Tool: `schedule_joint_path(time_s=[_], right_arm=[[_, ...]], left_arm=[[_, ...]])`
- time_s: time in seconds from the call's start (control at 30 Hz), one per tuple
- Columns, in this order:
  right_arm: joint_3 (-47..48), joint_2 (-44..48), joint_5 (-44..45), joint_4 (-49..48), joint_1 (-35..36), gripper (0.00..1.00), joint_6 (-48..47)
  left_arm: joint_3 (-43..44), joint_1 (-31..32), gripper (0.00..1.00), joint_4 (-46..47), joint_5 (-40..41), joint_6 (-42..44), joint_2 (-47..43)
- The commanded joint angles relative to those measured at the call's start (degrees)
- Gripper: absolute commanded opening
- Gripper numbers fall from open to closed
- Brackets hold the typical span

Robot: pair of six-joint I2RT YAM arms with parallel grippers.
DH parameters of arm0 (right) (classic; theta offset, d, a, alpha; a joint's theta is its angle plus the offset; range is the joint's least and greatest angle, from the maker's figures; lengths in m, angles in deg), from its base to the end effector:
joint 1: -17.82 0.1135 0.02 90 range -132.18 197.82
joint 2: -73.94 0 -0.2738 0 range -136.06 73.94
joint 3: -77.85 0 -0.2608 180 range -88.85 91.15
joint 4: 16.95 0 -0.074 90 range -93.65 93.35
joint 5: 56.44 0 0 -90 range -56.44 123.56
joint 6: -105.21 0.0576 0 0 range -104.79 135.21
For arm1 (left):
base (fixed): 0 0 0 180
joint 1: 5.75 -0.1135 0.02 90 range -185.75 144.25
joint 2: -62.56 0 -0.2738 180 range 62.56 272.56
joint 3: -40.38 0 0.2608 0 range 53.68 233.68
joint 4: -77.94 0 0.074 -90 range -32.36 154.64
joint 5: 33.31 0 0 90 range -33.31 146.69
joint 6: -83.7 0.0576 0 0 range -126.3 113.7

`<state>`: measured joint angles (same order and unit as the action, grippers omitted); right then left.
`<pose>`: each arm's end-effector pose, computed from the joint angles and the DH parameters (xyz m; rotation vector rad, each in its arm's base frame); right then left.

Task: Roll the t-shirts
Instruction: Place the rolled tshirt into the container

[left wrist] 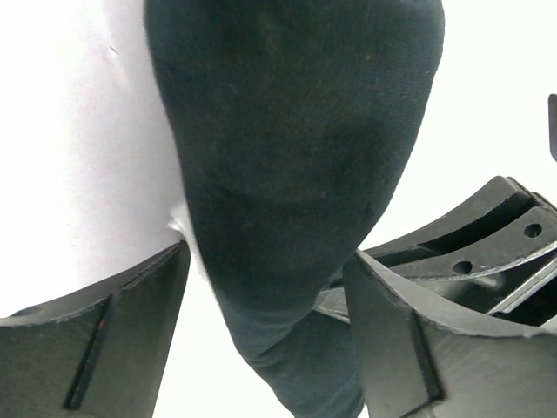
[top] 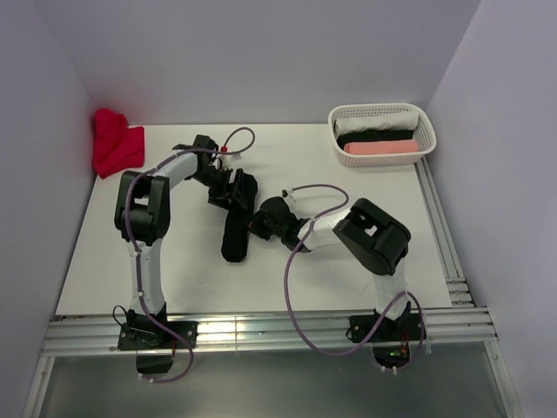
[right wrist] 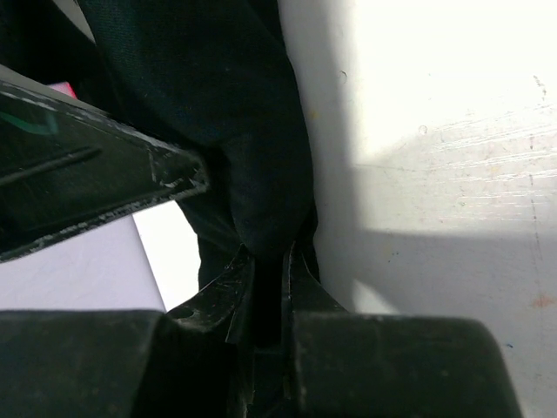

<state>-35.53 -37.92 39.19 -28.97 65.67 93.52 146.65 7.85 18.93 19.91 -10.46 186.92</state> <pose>0.2830 0.3042 0.1105 0.6885 2.2874 1.0976 0.4286 -0.1392 0.1414 0.3424 2.8410 -0.9892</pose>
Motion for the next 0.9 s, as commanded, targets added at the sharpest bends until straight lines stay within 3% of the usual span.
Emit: schedule_joint_path(time_s=[0.0, 0.57, 0.87], right_arm=[[0.1, 0.8, 3.5, 7.6, 0.2, 0.00, -1.5], [2.8, 7.8, 4.7, 8.9, -2.9, 0.00, -1.7], [0.0, 16.3, 6.0, 4.8, -9.8, 0.00, -3.1]], left_arm=[[2.6, -1.3, 0.79, -0.1, 2.8, 5.7, -1.6], [16.8, -11.2, 0.79, -5.7, -2.5, 8.3, -10.5], [11.5, -11.7, 0.78, -5.7, -4.0, 10.2, -16.8]])
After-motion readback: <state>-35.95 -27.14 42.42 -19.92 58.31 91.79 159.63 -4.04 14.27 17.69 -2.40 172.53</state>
